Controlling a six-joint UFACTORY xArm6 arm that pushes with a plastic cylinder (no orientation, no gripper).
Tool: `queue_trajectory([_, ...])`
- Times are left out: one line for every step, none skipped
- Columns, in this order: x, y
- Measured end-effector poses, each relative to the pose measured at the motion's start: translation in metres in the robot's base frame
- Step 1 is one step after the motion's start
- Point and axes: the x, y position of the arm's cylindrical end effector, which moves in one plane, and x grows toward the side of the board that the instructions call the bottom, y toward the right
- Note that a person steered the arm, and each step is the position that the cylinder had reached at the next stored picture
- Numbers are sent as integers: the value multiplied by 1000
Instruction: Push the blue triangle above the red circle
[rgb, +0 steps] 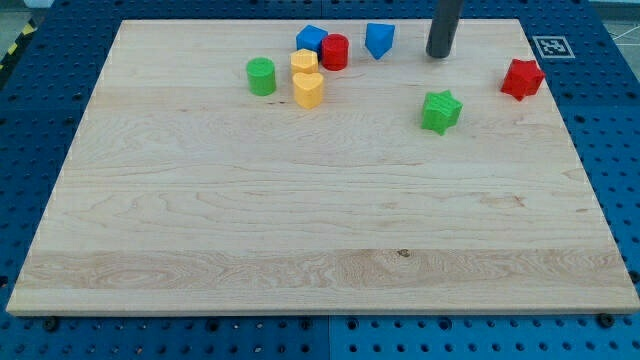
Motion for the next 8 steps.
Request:
queue_trajectory([-11,-2])
queue_trajectory([-12,-25])
queue_trajectory([-12,-63])
queue_trajectory([-12,-89])
queue_trajectory([-12,-102])
queue_trajectory([-12,-112])
queue_trajectory([-12,-115])
queue_trajectory([-11,-98])
